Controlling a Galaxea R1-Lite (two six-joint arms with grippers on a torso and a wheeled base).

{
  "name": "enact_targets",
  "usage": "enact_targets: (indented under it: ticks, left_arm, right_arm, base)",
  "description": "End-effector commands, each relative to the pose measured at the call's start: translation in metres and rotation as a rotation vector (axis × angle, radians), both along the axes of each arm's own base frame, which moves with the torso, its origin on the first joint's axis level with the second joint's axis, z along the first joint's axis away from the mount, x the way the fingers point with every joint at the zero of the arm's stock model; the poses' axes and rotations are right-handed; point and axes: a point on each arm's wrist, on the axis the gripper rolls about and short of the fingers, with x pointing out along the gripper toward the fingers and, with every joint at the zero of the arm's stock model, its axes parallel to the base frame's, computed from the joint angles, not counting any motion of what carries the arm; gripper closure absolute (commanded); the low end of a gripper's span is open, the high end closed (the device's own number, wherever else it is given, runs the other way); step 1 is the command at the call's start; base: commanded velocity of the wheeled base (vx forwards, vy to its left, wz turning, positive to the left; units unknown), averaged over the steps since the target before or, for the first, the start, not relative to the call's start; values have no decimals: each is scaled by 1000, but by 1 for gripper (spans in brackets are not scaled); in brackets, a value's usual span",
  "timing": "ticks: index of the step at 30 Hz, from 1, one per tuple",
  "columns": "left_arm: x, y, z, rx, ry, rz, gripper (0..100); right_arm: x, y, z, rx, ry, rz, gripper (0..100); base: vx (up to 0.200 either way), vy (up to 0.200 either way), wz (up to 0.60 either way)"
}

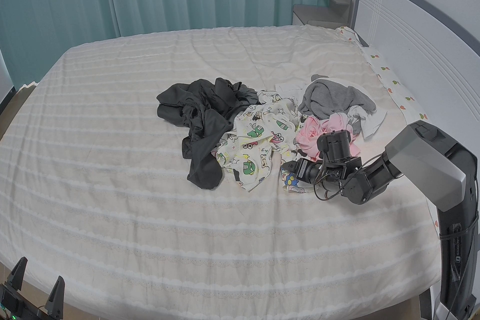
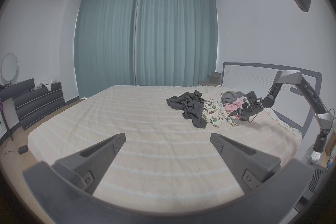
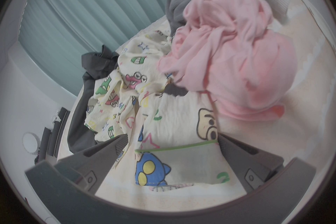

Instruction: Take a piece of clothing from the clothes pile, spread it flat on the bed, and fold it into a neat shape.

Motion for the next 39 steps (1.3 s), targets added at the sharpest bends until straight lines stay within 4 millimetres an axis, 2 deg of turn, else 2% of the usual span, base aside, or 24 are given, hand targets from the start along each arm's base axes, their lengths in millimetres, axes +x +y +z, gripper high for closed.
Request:
enact_targets:
  ticks: [1,8,9,15,20,23,26,27,28,29,32,33,34,35,37,38,39]
  left_arm:
    - [0,0,-4,0,-2,0,0]
    - [0,0,-4,0,-3,0,0]
    - [0,0,-4,0,-2,0,0]
    - [0,0,-4,1,-2,0,0]
    - [0,0,-4,1,-2,0,0]
    - [0,0,-4,13,-2,-1,0]
    - [0,0,-4,24,-2,-2,0]
    - [0,0,-4,24,-2,-2,0]
    - [0,0,-4,26,-3,-2,0]
    - [0,0,-4,26,-3,-3,0]
    - [0,0,-4,30,-3,-3,0]
    - [0,0,-4,30,-3,-3,0]
    - [0,0,-4,46,-5,-4,0]
    - [0,0,-4,49,-5,-4,0]
    - [0,0,-3,67,-10,-5,0]
    - [-1,0,-1,64,-20,-8,0]
    - [-8,0,40,10,-143,-36,0]
  right_arm:
    - [2,13,-7,-23,7,29,0]
    - [11,24,-16,-77,27,31,0]
    - [13,23,-15,-86,17,15,100]
    - [8,21,-14,-114,22,-2,100]
    - [0,18,-2,-95,17,-10,100]
    - [-16,13,17,-71,16,-13,100]
    - [-38,14,49,25,-45,-6,100]
    - [-40,13,52,34,-50,-5,100]
    - [-54,10,70,83,-81,15,100]
    - [-60,9,75,98,-86,24,100]
    - [-94,-2,102,171,-110,60,100]
    - [-94,-2,102,171,-110,60,100]
    - [-115,-6,118,212,-130,94,100]
    - [-118,-7,120,215,-133,98,100]
    - [-145,-15,141,247,-178,140,100]
    - [-151,-16,145,254,-187,149,100]
    - [-168,-19,161,279,-226,181,100]
  base:
    - [0,0,0]
    - [0,0,0]
    - [0,0,0]
    - [0,0,0]
    - [0,0,0]
    - [0,0,0]
    - [0,0,0]
    - [0,0,0]
    - [0,0,0]
    - [0,0,0]
    - [0,0,0]
    - [0,0,0]
    - [0,0,0]
    - [0,0,0]
    - [0,0,0]
    - [0,0,0]
    - [0,0,0]
